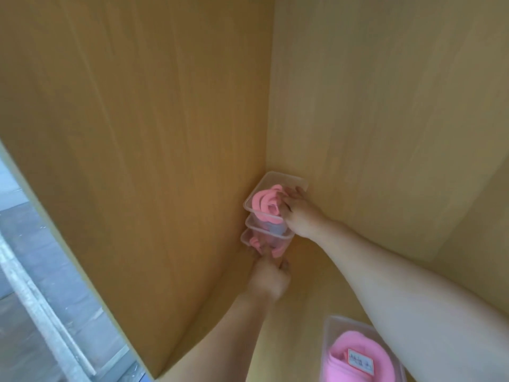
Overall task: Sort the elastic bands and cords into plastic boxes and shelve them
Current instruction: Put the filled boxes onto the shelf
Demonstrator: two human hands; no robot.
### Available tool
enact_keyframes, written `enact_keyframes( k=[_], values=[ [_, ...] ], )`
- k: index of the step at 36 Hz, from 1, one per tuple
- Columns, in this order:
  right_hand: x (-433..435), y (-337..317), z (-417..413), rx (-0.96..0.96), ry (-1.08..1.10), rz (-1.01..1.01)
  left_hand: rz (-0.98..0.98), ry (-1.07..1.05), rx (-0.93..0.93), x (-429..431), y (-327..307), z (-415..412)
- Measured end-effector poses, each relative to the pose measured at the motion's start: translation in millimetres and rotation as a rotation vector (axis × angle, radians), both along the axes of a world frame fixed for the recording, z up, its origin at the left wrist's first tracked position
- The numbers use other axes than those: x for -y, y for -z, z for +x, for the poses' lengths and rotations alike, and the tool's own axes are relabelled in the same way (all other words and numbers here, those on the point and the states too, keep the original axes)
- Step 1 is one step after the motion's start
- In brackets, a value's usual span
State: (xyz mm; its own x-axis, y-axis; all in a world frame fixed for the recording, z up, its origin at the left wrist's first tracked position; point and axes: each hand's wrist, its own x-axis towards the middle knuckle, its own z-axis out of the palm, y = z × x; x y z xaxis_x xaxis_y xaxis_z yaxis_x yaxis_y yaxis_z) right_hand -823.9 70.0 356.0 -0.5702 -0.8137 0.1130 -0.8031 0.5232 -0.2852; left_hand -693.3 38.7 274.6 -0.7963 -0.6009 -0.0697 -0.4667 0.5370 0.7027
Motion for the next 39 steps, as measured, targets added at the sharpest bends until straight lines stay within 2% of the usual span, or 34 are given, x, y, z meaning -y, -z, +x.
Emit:
enact_keyframes(
  k=[11,17,24,30,34,39],
  values=[
    [-7,-3,7,0.092,0.089,0.061,-0.003,0.043,0.016,1,-8,14],
    [-51,0,33,0.198,0.168,-0.138,-0.014,0.040,-0.044,-15,-8,38],
    [-143,37,95,0.256,0.455,0.137,0.020,0.161,0.010,-57,2,82],
    [-199,53,139,0.386,0.831,0.295,0.200,0.278,0.222,-98,-1,119],
    [-209,65,152,0.429,0.813,0.228,0.274,0.361,0.257,-111,-8,134],
    [-205,57,150,0.391,0.777,0.086,0.245,0.288,0.159,-105,-23,132]
  ],
)
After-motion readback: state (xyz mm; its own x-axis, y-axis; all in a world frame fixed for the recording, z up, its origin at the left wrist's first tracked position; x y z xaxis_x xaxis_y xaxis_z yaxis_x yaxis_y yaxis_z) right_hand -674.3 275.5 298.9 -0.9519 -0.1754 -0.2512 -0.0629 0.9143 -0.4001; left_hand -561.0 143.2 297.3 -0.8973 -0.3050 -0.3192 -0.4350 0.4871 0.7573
